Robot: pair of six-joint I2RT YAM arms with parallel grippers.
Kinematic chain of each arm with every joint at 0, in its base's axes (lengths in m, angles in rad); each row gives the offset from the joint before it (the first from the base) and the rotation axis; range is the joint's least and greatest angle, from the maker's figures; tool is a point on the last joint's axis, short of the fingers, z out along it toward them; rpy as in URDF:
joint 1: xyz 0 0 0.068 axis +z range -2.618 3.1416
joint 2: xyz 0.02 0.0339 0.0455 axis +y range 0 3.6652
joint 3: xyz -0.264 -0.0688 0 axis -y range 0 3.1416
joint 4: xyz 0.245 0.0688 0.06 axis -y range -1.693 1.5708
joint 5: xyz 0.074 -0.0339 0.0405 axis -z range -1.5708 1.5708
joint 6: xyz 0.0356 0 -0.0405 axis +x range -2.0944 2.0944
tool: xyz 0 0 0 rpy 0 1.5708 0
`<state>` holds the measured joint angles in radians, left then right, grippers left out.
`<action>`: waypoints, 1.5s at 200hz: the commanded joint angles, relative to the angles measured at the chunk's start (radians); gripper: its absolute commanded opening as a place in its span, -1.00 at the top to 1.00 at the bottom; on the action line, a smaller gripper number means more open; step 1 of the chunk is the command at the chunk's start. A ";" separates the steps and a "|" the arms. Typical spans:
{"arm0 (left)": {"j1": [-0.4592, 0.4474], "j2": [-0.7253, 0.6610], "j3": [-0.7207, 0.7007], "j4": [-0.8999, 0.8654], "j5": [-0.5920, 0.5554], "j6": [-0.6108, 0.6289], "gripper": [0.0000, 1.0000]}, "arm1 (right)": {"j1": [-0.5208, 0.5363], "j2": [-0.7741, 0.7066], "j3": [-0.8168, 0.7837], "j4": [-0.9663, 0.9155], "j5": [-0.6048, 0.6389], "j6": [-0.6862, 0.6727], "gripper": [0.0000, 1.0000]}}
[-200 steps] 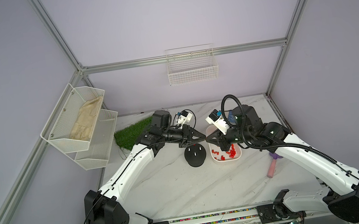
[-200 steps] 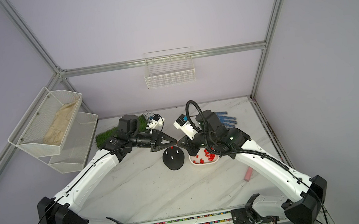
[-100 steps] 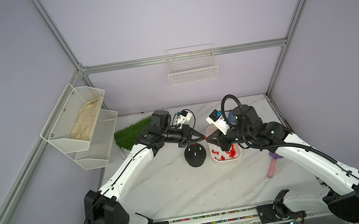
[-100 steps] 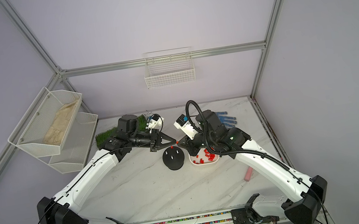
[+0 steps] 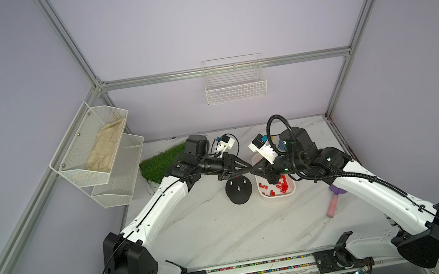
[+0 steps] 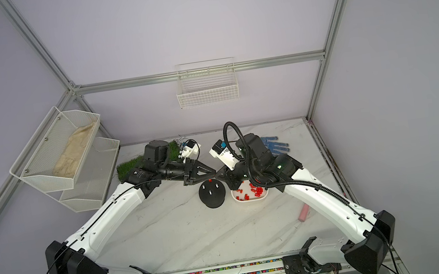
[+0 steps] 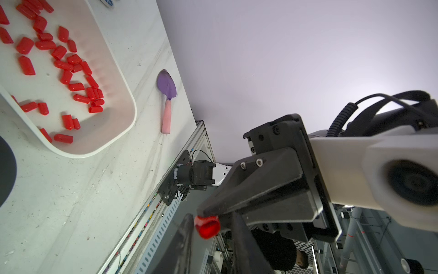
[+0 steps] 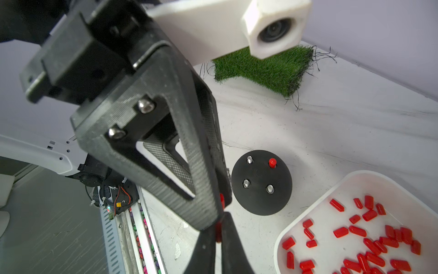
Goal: Cover the protruding screws with screw protection sleeves
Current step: Attach the screw protection sleeve to the screw.
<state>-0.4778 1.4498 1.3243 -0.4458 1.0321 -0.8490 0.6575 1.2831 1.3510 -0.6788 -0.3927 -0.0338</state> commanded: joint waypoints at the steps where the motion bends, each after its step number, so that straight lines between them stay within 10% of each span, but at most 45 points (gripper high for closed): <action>1: -0.001 -0.003 0.069 0.027 0.016 0.016 0.53 | 0.008 0.004 0.035 -0.019 0.009 -0.035 0.80; 124: 0.000 -0.010 0.050 0.029 0.020 0.028 1.00 | 0.010 -0.008 0.038 0.020 -0.015 -0.021 0.76; 182: 0.000 -0.025 0.022 0.059 -0.006 0.014 1.00 | 0.009 -0.041 0.014 0.066 -0.003 0.015 0.38; 300: 0.036 -0.134 -0.326 0.793 -0.242 -0.455 1.00 | -0.002 -0.195 -0.247 0.598 0.195 0.450 0.40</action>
<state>-0.4458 1.3548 1.0649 0.1066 0.8700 -1.1858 0.6594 1.0847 1.1587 -0.2794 -0.2165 0.2481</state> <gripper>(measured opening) 0.047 0.307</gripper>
